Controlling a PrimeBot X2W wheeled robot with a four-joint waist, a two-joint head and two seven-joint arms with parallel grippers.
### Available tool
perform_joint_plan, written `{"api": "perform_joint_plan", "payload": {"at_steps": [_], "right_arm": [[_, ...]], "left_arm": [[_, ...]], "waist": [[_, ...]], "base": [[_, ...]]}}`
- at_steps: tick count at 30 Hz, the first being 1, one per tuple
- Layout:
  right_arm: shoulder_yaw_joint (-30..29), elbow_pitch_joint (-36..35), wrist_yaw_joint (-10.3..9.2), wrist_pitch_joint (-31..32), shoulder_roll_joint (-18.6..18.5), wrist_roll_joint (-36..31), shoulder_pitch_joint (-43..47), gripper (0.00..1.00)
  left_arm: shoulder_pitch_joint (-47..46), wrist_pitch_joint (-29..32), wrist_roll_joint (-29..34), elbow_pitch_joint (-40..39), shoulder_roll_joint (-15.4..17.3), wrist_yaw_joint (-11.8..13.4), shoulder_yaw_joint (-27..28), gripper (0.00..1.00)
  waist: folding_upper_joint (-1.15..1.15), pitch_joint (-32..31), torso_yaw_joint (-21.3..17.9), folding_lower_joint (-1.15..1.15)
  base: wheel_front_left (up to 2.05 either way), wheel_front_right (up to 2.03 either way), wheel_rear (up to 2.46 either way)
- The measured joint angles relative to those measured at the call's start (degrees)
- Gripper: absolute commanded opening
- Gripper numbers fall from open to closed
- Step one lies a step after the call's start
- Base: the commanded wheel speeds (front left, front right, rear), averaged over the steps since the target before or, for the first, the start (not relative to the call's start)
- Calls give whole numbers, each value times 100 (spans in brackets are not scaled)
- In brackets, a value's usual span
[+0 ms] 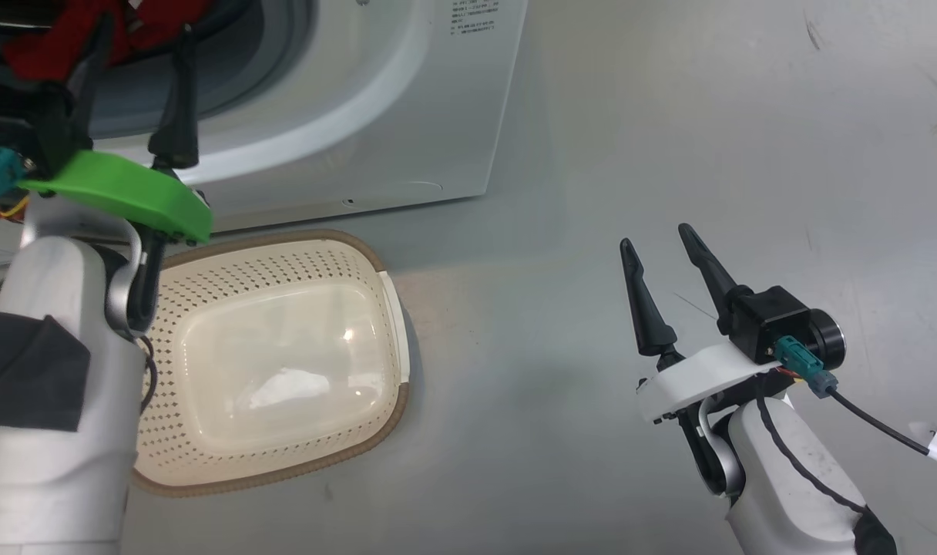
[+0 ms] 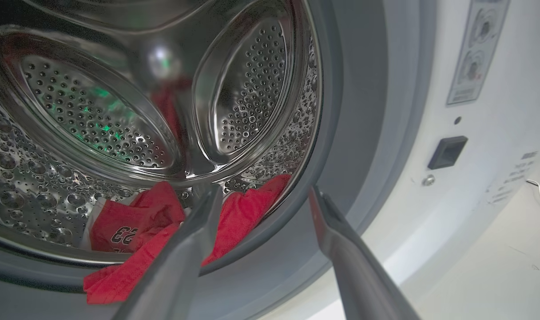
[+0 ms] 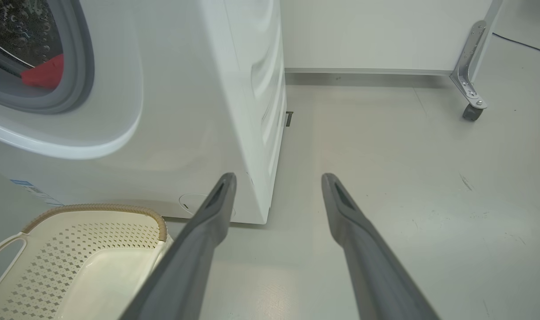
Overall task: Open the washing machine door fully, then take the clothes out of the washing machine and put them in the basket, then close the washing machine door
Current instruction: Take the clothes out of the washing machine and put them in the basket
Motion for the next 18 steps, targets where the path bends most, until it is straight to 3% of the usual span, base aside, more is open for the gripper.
{"api": "perform_joint_plan", "payload": {"at_steps": [18], "right_arm": [[313,-144,-58,0,-2,287,-486,100]], "left_arm": [[-1644,849,-303,975,480,-24,454,100]], "waist": [[0,912,-490,0]], "base": [[0,0,0]]}}
